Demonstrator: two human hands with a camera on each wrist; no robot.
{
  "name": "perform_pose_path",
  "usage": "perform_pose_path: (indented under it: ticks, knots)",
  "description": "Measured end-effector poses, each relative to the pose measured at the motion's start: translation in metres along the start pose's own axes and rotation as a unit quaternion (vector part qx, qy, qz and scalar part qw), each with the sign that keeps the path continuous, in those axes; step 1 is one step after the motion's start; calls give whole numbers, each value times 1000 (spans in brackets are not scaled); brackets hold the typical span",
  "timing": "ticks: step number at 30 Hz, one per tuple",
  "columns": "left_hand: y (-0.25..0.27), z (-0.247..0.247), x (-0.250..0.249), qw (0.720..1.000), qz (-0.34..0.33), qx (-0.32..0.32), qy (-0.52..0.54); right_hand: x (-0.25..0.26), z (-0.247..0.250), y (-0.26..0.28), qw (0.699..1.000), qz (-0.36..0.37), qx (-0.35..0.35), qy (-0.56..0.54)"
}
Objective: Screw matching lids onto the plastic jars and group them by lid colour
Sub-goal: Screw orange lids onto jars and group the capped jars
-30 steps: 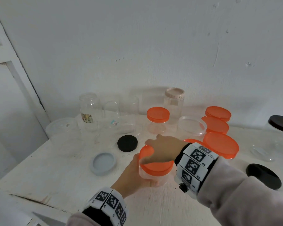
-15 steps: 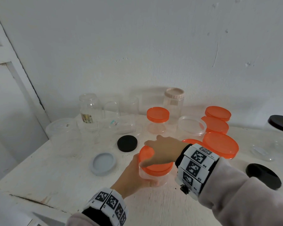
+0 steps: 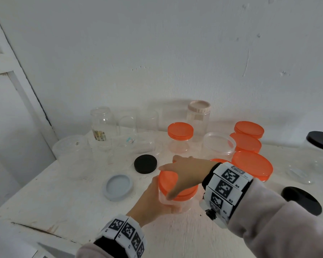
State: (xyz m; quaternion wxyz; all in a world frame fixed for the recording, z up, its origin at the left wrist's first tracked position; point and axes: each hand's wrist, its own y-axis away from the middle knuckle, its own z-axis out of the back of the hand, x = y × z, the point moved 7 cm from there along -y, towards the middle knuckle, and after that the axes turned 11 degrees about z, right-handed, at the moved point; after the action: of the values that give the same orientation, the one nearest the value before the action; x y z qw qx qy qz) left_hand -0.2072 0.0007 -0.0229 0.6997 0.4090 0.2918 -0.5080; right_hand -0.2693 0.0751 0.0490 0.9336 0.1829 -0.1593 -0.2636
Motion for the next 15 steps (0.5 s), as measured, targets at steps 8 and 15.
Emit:
perform_pose_path:
  ticks: [8, 15]
  knots:
    - [5, 2, -9, 1000, -27, 1, 16, 2, 2, 3, 1000, -12, 28, 7]
    - [4, 2, -14, 999, -42, -8, 15, 7, 5, -1, 1000, 17, 20, 16]
